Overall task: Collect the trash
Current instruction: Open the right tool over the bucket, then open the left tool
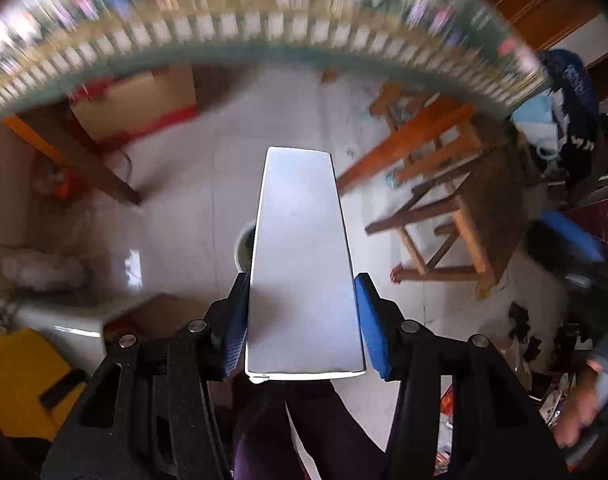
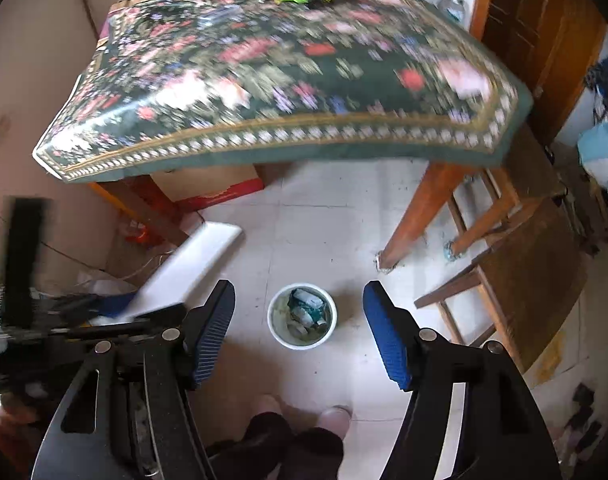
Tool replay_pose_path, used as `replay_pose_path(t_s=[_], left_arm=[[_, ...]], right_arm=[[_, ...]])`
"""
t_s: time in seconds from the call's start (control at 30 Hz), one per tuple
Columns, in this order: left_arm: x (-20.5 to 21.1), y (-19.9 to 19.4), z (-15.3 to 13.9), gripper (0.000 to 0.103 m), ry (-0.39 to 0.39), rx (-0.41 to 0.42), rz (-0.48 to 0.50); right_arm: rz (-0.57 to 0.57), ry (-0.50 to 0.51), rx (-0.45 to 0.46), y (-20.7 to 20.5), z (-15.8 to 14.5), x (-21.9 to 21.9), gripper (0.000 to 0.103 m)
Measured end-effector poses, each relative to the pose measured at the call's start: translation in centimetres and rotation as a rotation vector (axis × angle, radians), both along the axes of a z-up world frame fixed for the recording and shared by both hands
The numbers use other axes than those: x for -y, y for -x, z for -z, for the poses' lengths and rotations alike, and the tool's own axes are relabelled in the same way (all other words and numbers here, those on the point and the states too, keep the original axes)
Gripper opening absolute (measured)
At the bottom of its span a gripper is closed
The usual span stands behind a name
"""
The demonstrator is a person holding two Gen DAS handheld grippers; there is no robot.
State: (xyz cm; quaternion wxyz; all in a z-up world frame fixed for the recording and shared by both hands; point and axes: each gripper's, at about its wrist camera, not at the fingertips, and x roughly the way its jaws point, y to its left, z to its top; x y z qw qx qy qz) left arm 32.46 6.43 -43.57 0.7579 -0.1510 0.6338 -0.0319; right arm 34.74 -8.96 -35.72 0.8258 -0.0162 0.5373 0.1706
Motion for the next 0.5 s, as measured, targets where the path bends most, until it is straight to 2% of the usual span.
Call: replay_pose_path(t_s=[0.1, 0.2, 0.37, 0.5], left_arm=[[1.4, -0.9, 6.4, 0.051, 0.004, -0.071, -0.001], [2.5, -1.8, 11.5, 0.051, -0.007, -0.109, 0.004], [4.0, -3.4, 17.9, 0.051, -0.047, -0.132, 0.004], [3.7, -4.7, 22.2, 0.051, -0.058, -0.189, -0.032]], right_arm=[[0.025, -0.004, -0.02, 0.0, 2.5, 1.5, 0.063], [0.042, 0.004, -0.046, -0.4, 5.9, 2.8, 0.063], [0.055, 0.022, -0.089, -1.6, 11.2, 4.7, 0.063], [0.062, 0.032, -0.089, -2.1, 13.4, 5.7, 0.063]])
